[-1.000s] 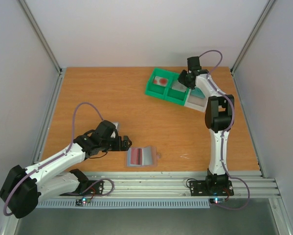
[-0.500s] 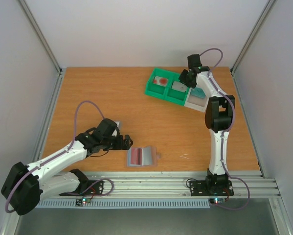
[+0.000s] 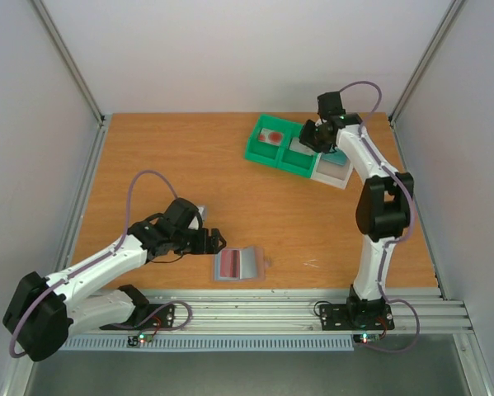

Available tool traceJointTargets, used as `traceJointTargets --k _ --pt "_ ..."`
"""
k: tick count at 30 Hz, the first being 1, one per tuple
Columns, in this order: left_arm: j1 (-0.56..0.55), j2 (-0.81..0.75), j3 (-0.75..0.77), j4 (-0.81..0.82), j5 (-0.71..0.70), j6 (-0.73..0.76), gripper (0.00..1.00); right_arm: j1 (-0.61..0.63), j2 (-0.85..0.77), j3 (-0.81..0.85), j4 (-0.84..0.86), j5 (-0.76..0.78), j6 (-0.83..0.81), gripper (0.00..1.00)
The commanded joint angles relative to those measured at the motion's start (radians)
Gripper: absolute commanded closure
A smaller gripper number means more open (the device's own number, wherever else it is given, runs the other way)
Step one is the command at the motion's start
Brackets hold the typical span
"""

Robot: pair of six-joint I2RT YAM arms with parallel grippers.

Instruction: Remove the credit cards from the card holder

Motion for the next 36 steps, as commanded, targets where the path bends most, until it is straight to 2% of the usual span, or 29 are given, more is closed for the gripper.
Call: traceJointTargets --k 1,8,14,19,27,32,36 --pt "0.012 -0.02 0.017 0.015 0.099 -0.029 0.08 0.039 -0.169 -0.132 0.014 -0.057 0.013 0.72" --pt "0.028 -0.087 0.009 0.0 0.181 -0.069 0.09 0.104 -0.418 -0.407 0.031 -0.125 0.041 0.72" --pt "0.031 -0.167 -0.01 -0.025 0.143 -0.069 0.09 0.181 -0.639 -0.626 0.038 -0.15 0.072 0.71" --pt "0.032 -0.199 -0.028 -0.023 0.119 -0.066 0.08 0.315 -0.781 -0.784 0.054 -0.149 0.123 0.71" --pt "0.033 -0.201 -0.098 0.096 0.157 -0.121 0.08 0.539 -0.874 -0.929 0.143 -0.097 0.235 0.71" --pt "0.035 -0.185 -0.163 0.195 0.19 -0.171 0.07 0.674 -0.848 -0.96 0.205 -0.032 0.294 0.71" --pt "0.036 -0.18 -0.179 0.2 0.177 -0.177 0.07 0.741 -0.801 -0.977 0.257 0.002 0.32 0.71"
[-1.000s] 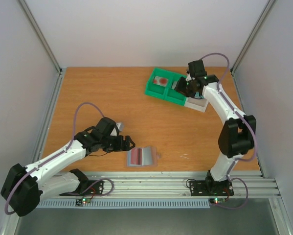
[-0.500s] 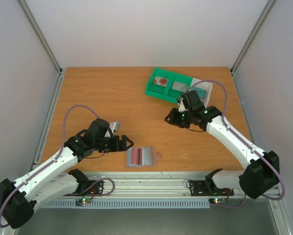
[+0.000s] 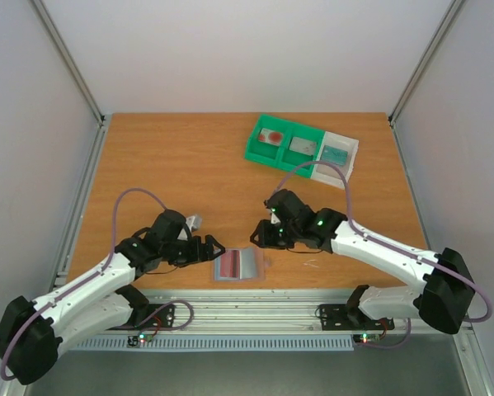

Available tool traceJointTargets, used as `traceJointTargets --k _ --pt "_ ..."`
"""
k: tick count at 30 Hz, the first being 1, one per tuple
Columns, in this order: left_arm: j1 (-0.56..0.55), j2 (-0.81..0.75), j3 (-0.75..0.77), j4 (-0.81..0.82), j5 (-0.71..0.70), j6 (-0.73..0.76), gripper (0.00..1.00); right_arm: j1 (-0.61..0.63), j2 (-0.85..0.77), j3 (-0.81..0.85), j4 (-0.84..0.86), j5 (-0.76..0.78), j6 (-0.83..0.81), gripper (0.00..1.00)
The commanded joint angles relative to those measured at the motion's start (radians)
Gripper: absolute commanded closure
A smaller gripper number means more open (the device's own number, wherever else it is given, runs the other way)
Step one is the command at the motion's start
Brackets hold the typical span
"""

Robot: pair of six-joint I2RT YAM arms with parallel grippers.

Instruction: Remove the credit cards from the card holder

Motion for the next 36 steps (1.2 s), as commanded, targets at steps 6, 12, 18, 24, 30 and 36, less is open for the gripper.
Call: traceJointTargets --k 6,12,18,24,30,36 --pt "0.006 -0.014 -0.04 0.086 -0.007 -0.023 0.07 0.133 0.146 -0.039 0.207 0.08 0.079 0.71" --pt "0.006 -0.052 -0.064 0.076 -0.032 -0.028 0.07 0.162 0.26 -0.036 0.273 0.067 0.088 0.73" --pt "0.006 -0.071 -0.069 0.055 -0.048 -0.024 0.07 0.163 0.315 -0.038 0.284 0.081 0.088 0.76" --pt "0.006 -0.067 -0.07 0.068 -0.039 -0.03 0.07 0.163 0.355 -0.048 0.31 0.071 0.098 0.78" --pt "0.006 -0.064 -0.071 0.071 -0.033 -0.032 0.08 0.162 0.368 -0.052 0.315 0.081 0.094 0.79" --pt "0.006 -0.06 -0.07 0.074 -0.029 -0.04 0.07 0.163 0.387 -0.064 0.323 0.087 0.094 0.8"
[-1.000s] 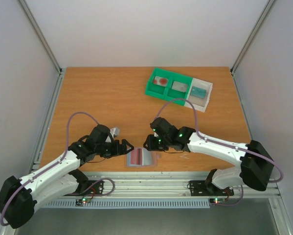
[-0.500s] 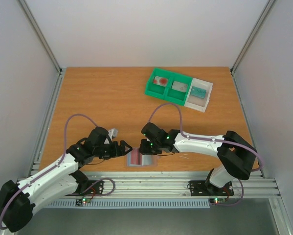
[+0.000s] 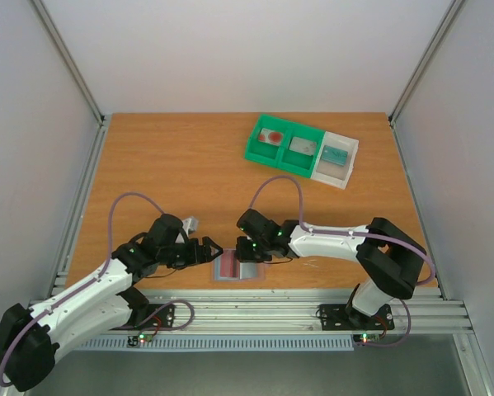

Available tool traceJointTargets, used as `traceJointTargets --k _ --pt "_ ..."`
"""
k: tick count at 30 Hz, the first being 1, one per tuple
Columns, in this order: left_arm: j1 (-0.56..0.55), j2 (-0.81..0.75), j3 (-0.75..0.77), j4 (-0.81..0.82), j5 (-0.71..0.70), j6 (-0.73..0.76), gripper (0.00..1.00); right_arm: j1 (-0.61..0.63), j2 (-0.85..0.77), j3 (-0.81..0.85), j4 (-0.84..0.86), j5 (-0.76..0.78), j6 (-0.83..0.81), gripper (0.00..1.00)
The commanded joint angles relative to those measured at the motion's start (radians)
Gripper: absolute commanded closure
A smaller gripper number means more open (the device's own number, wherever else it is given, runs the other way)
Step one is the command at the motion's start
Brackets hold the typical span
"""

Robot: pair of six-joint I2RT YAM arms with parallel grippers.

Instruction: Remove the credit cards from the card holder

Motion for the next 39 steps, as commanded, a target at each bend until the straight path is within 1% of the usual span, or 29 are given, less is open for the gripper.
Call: traceJointTargets --k 1,10,20,25,29,36,37,39 --pt "0.003 -0.001 -0.009 0.042 0.004 -0.008 0.07 0.009 0.022 -0.021 0.032 0.017 0.011 0.8" --pt "0.003 0.015 -0.022 0.084 0.027 -0.033 0.08 0.008 0.048 -0.031 0.063 0.001 0.014 0.82" --pt "0.003 0.054 -0.022 0.128 0.05 -0.06 0.09 0.007 0.069 -0.08 0.114 -0.008 0.022 0.91" --pt "0.004 0.08 -0.039 0.181 0.067 -0.088 0.12 0.008 0.07 -0.106 0.134 -0.005 0.028 0.93" --pt "0.003 0.111 -0.044 0.213 0.086 -0.11 0.25 0.007 0.07 -0.116 0.149 -0.01 0.033 0.94" --pt "0.003 0.135 -0.042 0.235 0.081 -0.125 0.59 0.006 0.076 -0.113 0.15 -0.013 0.027 0.94" --pt "0.003 0.138 -0.044 0.24 0.083 -0.127 0.61 0.007 0.077 -0.114 0.151 -0.014 0.026 0.94" --pt "0.004 0.144 -0.042 0.249 0.085 -0.129 0.62 0.007 0.076 -0.114 0.151 -0.015 0.027 0.94"
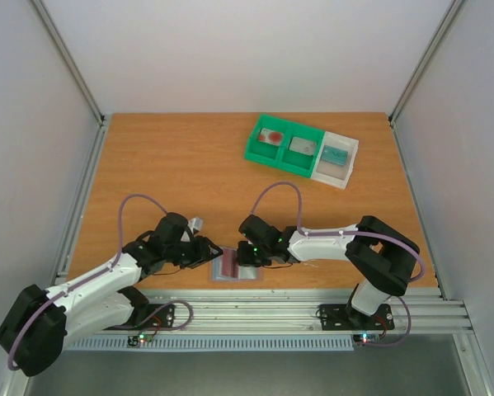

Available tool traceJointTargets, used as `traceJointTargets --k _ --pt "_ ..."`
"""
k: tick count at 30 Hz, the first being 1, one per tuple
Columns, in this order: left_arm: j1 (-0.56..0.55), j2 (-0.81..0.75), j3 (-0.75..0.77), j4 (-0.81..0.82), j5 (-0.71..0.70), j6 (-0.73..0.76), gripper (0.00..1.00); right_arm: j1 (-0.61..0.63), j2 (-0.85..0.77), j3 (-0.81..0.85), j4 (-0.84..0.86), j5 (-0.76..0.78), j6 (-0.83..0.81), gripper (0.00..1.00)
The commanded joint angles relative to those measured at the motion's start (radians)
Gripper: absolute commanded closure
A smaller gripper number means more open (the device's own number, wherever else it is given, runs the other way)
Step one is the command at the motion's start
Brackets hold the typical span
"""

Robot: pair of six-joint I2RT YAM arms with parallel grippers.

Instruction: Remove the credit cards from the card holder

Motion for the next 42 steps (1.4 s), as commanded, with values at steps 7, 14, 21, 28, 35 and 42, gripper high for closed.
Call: traceJointTargets --k 7,14,21,28,35,42 --pt "0.002 0.075 -0.011 0.141 0.04 -0.009 0.56 0.007 0.023 -0.027 -0.008 0.009 0.012 0.94" --pt "0.002 0.088 -0.019 0.189 0.06 -0.017 0.55 0.007 0.022 -0.035 -0.005 0.01 0.018 0.94" --pt "0.002 0.088 -0.019 0.203 0.069 -0.009 0.54 0.007 0.026 -0.038 0.005 0.005 0.021 0.94" --pt "0.002 0.123 -0.017 0.203 0.062 0.006 0.53 0.007 0.034 -0.038 0.011 0.002 0.021 0.94" --pt "0.002 0.153 -0.022 0.231 0.058 0.012 0.53 0.007 0.035 -0.037 0.013 0.001 0.018 0.94" --pt "0.002 0.175 -0.021 0.245 0.059 0.02 0.53 0.007 0.04 -0.035 0.016 -0.002 0.017 0.94"
